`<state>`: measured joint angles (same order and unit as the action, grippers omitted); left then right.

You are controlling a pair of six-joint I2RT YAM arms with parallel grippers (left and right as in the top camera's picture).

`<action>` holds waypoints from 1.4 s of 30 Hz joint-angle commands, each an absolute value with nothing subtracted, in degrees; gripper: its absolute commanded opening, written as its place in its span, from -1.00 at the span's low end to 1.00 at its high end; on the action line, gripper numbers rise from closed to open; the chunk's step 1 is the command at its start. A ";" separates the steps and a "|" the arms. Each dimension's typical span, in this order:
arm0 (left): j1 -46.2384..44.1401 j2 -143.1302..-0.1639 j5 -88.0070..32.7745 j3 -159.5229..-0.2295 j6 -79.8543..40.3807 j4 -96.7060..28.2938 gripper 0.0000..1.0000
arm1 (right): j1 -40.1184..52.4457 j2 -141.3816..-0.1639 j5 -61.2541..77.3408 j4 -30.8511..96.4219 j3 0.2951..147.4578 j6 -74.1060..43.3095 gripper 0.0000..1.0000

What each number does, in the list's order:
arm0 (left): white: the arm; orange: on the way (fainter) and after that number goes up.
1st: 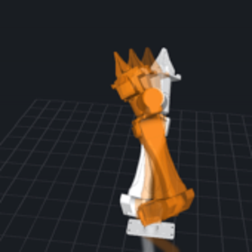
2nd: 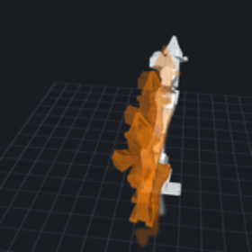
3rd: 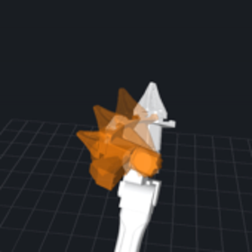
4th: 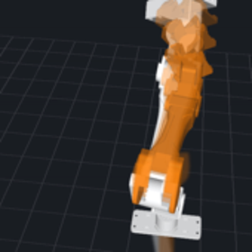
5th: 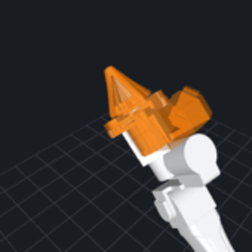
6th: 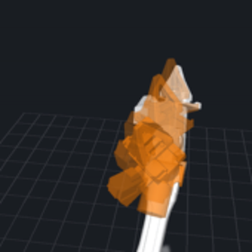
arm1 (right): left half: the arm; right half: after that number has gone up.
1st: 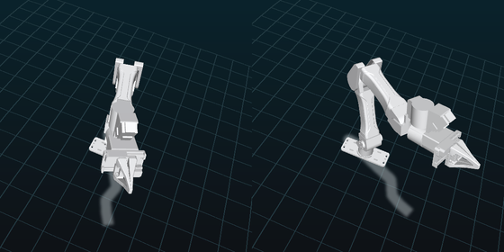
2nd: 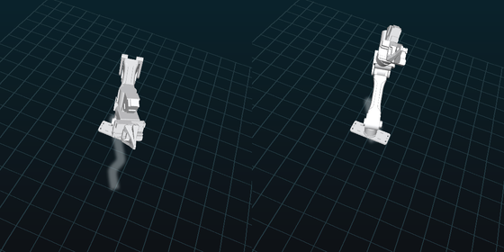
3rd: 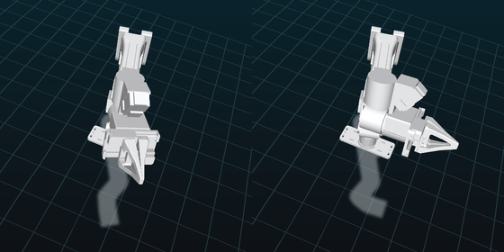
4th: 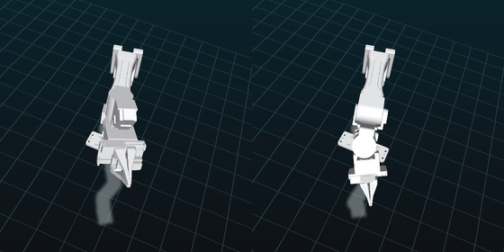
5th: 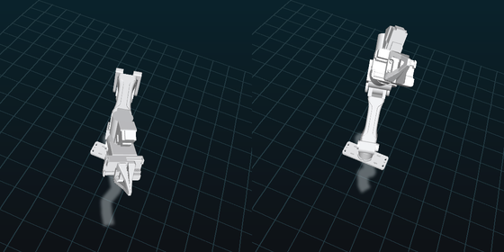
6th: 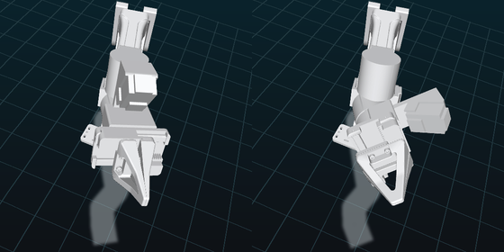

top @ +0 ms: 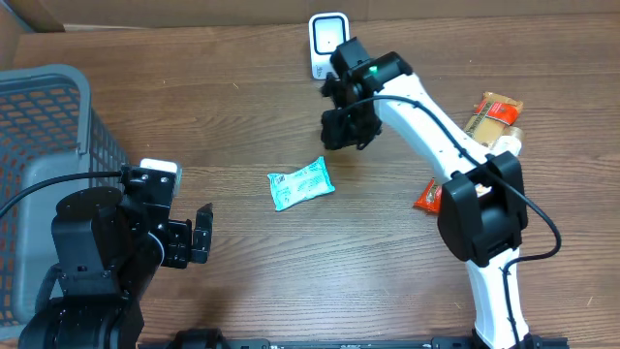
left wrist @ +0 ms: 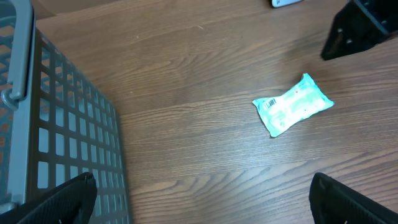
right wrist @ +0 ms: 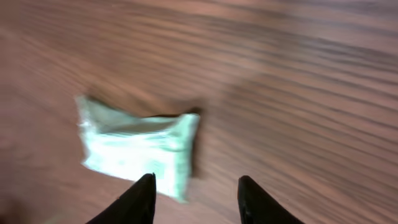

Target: Scan the item barcode

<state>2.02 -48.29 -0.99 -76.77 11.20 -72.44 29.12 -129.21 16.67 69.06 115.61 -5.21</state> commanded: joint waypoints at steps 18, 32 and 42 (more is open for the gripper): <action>2.24 -48.71 -0.47 -76.97 12.47 -72.23 0.99 | 40.82 -132.75 11.99 54.46 106.37 -17.30 -0.93; 2.24 -48.75 -0.47 -76.97 12.47 -72.23 1.00 | 39.35 -131.87 14.22 50.85 103.98 -17.58 -0.31; 2.24 -48.75 -0.47 -76.97 12.47 -72.23 1.00 | 32.64 -125.93 15.07 71.48 123.44 -11.35 0.04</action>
<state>2.02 -48.66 -0.99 -76.77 11.20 -72.44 35.64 -130.41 15.09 67.42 118.28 -14.96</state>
